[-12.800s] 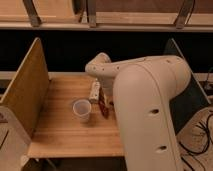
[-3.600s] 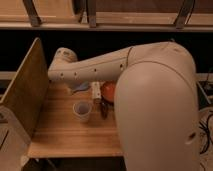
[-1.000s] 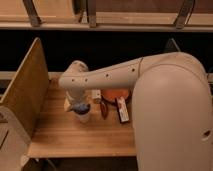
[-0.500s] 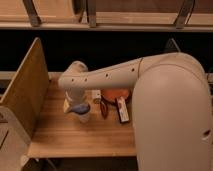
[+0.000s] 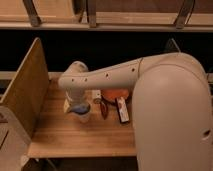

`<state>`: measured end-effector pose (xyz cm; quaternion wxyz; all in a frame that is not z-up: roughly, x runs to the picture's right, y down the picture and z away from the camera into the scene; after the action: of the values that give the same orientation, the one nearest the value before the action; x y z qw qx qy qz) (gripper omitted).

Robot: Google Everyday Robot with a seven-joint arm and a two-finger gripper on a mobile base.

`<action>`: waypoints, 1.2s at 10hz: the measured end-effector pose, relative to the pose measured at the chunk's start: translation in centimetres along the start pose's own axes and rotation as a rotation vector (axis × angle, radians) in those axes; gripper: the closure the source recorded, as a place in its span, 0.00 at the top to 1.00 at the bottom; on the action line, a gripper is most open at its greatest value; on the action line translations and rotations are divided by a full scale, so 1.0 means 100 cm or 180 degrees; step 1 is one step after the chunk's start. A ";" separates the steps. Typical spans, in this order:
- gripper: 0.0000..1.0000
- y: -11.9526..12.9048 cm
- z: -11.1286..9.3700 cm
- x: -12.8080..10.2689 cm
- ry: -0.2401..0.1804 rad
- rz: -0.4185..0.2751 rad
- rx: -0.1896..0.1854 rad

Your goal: Place the white sponge in the ceramic cup

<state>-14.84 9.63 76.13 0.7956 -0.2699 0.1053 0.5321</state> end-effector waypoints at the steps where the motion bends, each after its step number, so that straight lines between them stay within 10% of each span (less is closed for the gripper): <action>1: 0.48 0.000 0.000 0.000 0.0000 0.0000 0.0000; 5: 0.80 0.000 0.000 0.000 0.0001 0.0000 0.0000; 12: 0.80 0.000 0.001 0.000 0.0004 0.0001 0.0000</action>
<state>-14.81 9.70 76.19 0.7954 -0.2703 0.1058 0.5320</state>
